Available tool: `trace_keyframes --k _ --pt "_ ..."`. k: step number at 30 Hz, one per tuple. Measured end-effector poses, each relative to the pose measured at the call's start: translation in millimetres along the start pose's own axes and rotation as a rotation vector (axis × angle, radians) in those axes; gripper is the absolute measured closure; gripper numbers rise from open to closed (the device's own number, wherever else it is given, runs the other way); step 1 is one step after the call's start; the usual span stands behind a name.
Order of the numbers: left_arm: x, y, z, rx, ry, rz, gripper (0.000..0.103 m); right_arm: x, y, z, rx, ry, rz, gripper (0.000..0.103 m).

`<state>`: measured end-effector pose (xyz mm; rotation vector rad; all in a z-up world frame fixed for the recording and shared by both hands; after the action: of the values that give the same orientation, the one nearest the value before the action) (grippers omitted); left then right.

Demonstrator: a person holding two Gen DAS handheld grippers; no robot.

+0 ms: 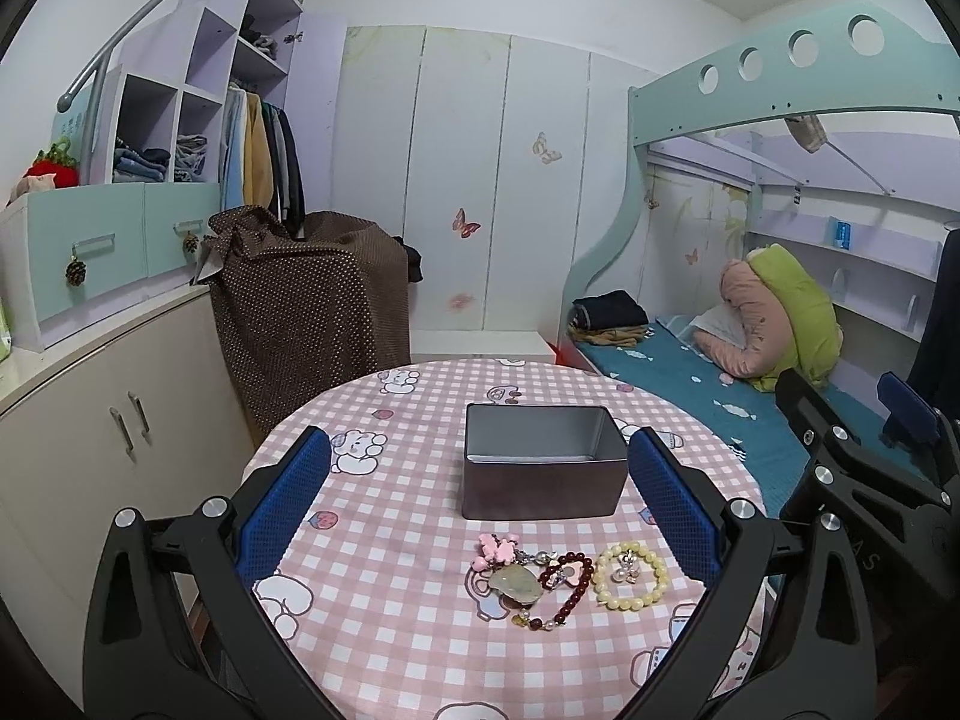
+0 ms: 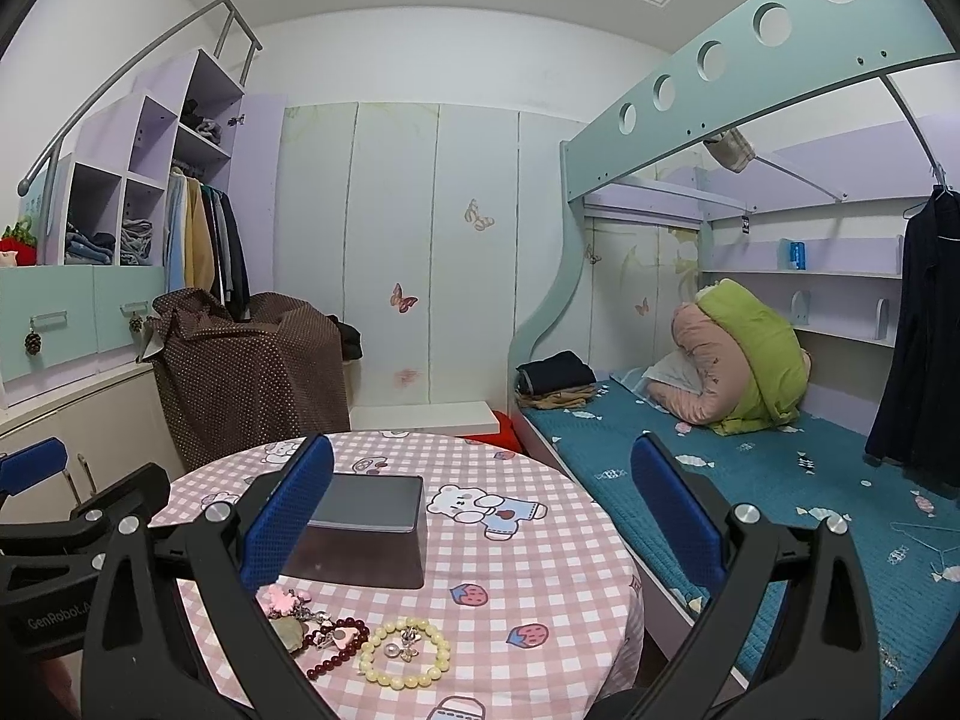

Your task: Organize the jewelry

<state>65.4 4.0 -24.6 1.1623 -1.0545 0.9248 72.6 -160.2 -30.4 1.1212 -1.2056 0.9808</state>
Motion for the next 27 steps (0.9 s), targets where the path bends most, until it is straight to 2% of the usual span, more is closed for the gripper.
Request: trace_keyframes --k 5,9,16,23,27 --pt "-2.1 -4.5 -5.0 -0.002 0.022 -0.017 0.005 -1.1 -0.8 0.0 -0.008 0.006 0.0 0.007" --pt "1.2 -5.1 -6.3 -0.017 0.077 0.007 0.005 -1.0 -2.3 -0.1 -0.008 0.006 -0.005 0.007" --pt "-1.3 -7.3 -7.3 -0.016 0.08 -0.009 0.005 -2.2 -6.4 -2.7 0.004 0.004 -0.021 0.007" --pt "-17.3 -25.2 -7.0 0.006 0.082 -0.159 0.005 -14.6 -20.3 -5.1 0.03 0.015 -0.093 0.007" --pt "-26.8 -38.2 -11.1 0.01 0.077 -0.221 0.005 -33.2 -38.6 -6.5 0.033 0.039 -0.204 0.007"
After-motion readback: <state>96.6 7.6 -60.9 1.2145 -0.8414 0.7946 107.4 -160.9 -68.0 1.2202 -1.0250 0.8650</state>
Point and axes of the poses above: each gripper's, at about its wrist camera, not at the fingertips, and y roughly against the way its jaws point, z to its right, x to its top, the point moved 5 cm from there along -y, roughly the way its jaws point, and after that the axes turned 10 degrees about -x, right-handed, at the moved point
